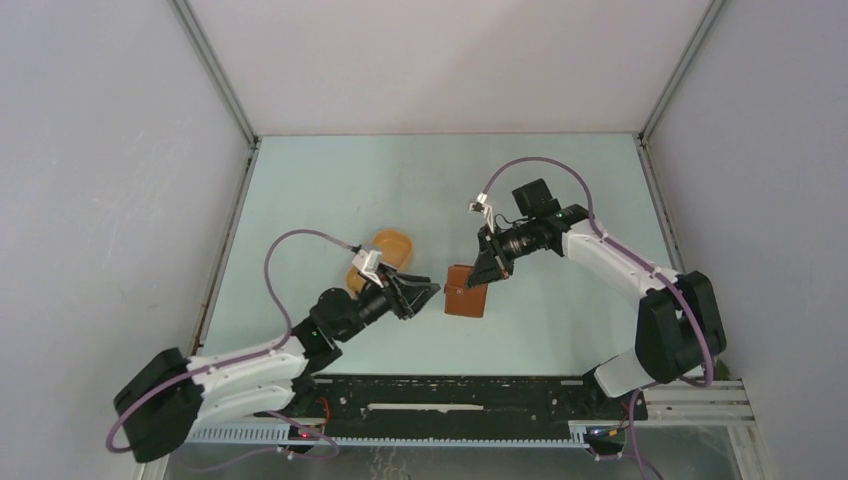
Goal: Put the credit cards into the card holder
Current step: Open the card holder at the center of the board.
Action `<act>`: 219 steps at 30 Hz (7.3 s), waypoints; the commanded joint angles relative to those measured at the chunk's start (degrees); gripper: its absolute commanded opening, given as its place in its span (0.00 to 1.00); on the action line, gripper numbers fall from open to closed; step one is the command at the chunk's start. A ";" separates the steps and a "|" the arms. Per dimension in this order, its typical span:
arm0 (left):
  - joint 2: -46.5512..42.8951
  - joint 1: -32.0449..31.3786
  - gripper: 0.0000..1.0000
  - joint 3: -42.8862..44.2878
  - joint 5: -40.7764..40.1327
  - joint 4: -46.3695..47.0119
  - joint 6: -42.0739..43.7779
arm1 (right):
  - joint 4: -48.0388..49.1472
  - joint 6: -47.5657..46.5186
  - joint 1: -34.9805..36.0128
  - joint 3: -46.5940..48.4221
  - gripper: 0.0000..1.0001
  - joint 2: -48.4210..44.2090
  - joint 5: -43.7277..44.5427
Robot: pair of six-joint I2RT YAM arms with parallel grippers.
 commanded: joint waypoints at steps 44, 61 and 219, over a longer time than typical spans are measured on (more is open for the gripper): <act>19.13 -7.77 0.54 28.07 -21.20 -33.06 -7.59 | 10.16 17.56 1.53 -1.72 0.00 -4.05 5.59; 21.41 -7.77 0.39 28.66 -26.01 -38.36 -2.50 | 10.31 17.82 1.02 -1.66 0.00 -3.93 1.27; 8.83 -7.56 0.00 13.44 9.86 -19.86 17.76 | -4.95 -38.36 6.07 -7.64 0.25 -12.73 4.71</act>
